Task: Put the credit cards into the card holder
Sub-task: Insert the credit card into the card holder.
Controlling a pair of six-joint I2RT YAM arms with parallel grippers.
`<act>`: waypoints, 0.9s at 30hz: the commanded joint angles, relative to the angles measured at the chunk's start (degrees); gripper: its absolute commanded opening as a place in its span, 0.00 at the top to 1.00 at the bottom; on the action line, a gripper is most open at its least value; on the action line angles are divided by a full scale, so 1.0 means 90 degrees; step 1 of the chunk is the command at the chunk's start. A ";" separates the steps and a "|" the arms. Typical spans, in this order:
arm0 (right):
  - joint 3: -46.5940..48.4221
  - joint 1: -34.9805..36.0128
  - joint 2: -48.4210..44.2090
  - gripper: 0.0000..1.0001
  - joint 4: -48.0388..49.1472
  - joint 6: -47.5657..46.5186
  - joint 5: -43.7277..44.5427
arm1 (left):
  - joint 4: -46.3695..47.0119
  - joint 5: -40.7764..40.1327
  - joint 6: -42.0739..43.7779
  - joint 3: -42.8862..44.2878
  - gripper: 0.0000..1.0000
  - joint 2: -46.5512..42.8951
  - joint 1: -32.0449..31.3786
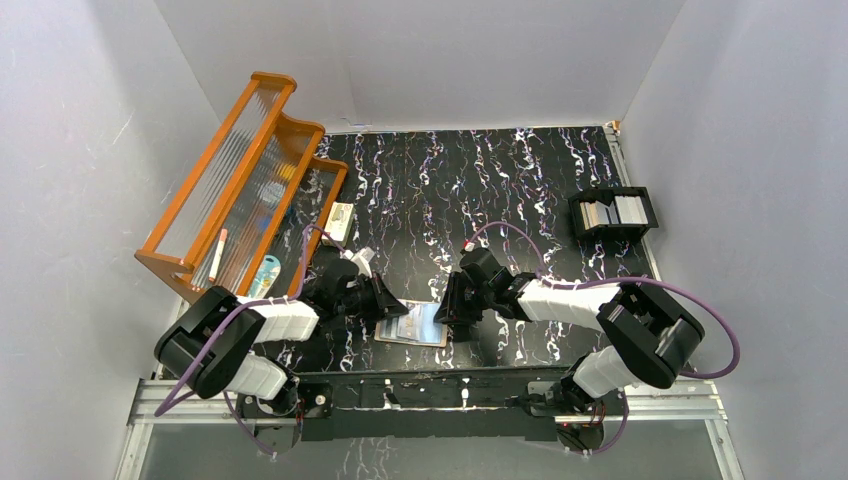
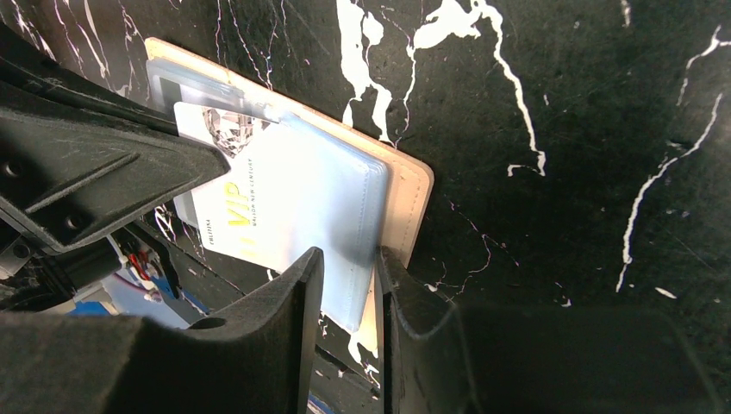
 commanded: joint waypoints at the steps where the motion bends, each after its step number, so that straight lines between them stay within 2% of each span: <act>1: 0.0110 0.0054 0.0107 0.64 0.0141 -0.0007 0.0062 | -0.0442 -0.0273 -0.0089 0.0020 0.95 0.0317 -0.0107; 8: 0.0098 0.0050 0.0094 0.64 0.0150 -0.0014 0.0087 | -0.1021 -0.0478 -0.0032 0.0325 0.91 0.0200 -0.0343; 13: 0.0094 0.0052 0.0087 0.64 0.0135 -0.0021 0.0085 | -0.1348 -0.0509 0.0110 0.0601 0.63 0.0174 -0.0434; 16: 0.0158 0.0052 -0.0024 0.65 -0.0067 -0.0056 0.0165 | -0.1991 -0.0792 0.0248 0.0874 0.55 -0.0090 -0.0443; 23: 0.0036 0.0047 -0.0254 0.66 -0.0170 0.0024 0.0342 | -0.2613 -0.1358 0.0336 0.1130 0.54 -0.0497 -0.0635; 27: -0.0025 0.0054 -0.0113 0.67 0.0048 0.0072 0.0232 | -0.2661 -0.1484 0.0395 0.1268 0.61 -0.0324 -0.0835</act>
